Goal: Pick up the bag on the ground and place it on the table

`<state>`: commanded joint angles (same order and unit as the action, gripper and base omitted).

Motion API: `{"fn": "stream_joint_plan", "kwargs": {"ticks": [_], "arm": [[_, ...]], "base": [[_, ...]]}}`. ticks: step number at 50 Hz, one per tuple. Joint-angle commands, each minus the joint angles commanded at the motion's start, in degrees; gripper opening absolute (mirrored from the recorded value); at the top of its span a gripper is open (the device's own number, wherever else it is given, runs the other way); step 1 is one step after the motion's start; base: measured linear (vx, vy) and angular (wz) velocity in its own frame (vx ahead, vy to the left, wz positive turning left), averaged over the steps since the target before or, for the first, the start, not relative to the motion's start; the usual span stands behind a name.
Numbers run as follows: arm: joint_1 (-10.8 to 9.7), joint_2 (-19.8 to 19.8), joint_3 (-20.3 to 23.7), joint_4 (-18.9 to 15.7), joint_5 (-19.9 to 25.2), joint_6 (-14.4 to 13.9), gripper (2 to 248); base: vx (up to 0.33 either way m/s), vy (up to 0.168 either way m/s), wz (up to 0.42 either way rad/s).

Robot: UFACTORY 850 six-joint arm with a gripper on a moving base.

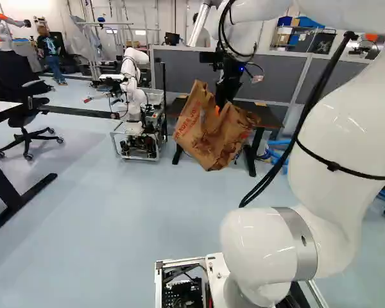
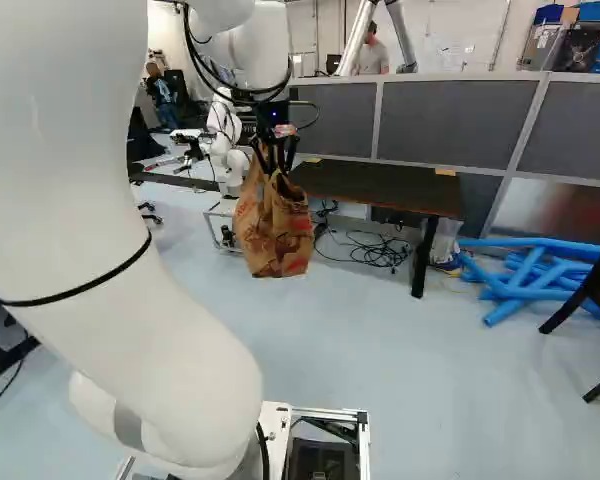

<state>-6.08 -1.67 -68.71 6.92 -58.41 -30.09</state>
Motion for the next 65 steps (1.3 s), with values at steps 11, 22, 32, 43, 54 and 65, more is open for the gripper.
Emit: {"fn": "stream_joint_plan", "kwargs": {"ticks": [11, 22, 32, 43, 54, 65], "arm": [[0.0, 0.0, 0.0, 0.0, 0.0, 0.0, 27], [0.0, 0.0, 0.0, 0.0, 0.0, 0.0, 27], [0.0, 0.0, 0.0, 0.0, 0.0, 0.0, 27], [0.0, 0.0, 0.0, 0.0, 0.0, 0.0, 27], [0.0, 0.0, 0.0, 0.0, 0.0, 0.0, 27], [0.0, 0.0, 0.0, 0.0, 0.0, 0.0, 27]], "base": [[0.202, -0.093, -0.004], [0.252, -0.098, 0.005], [0.259, -0.100, -0.002], [0.272, -0.098, -0.105], [0.270, -0.083, -0.222], [0.277, -0.045, -0.257]]}}
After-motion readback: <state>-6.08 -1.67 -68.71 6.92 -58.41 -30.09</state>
